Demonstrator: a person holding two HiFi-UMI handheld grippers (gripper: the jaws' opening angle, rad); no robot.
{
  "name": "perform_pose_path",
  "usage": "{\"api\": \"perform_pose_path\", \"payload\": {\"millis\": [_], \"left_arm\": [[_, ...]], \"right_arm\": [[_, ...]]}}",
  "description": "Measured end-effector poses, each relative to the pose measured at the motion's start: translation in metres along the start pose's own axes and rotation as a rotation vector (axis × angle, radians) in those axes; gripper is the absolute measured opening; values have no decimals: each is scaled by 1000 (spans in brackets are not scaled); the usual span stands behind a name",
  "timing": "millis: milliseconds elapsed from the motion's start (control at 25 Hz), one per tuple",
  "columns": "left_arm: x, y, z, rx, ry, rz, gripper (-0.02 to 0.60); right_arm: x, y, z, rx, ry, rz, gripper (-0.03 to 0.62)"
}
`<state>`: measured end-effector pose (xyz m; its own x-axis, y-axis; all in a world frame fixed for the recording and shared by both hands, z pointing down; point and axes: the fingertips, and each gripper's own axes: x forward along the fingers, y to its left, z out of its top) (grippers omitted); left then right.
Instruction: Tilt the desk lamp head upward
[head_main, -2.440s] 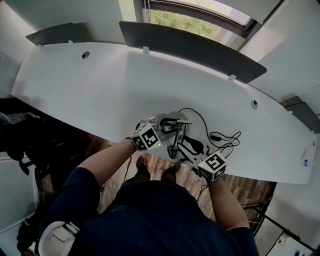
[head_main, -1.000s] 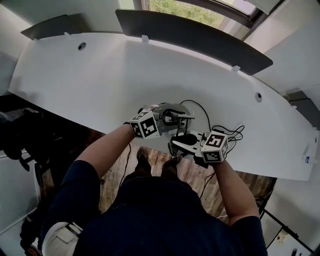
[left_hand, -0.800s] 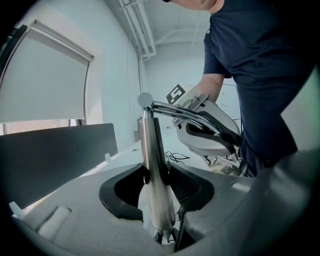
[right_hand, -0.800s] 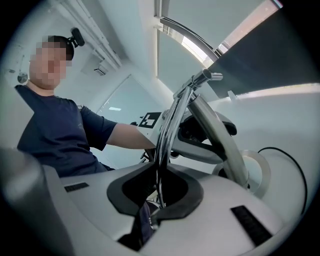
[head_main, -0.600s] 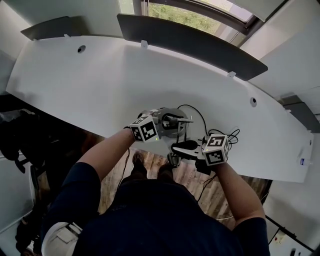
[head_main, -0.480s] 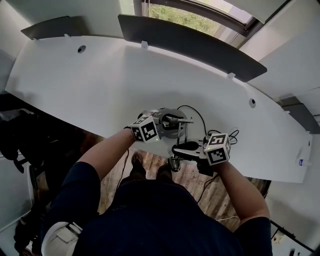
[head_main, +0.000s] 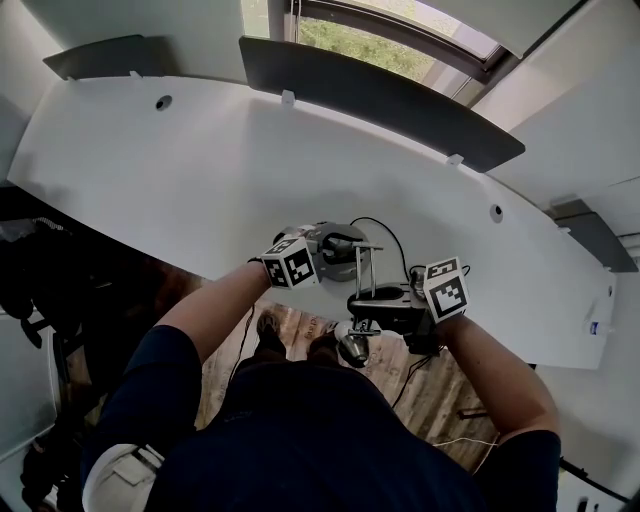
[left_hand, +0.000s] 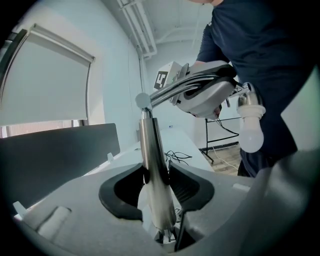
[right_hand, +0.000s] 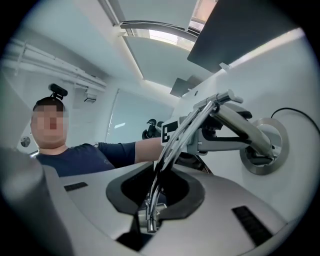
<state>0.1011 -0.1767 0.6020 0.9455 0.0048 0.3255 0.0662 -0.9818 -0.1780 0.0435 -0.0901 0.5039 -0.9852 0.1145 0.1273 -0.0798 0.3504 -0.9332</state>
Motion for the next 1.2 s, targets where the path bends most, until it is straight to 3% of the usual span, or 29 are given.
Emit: {"api": "perform_pose_path", "payload": {"millis": [320, 560, 1200], "left_arm": [[1, 2, 1, -4, -11, 18, 149], [2, 5, 0, 44, -2, 49, 154], [-4, -1, -1, 38, -35, 125, 156]], "right_arm": [[-7, 14, 12, 108, -34, 57, 52], [-14, 29, 33, 172, -24, 110, 69], [-15, 43, 43, 231, 68, 133, 89]]}}
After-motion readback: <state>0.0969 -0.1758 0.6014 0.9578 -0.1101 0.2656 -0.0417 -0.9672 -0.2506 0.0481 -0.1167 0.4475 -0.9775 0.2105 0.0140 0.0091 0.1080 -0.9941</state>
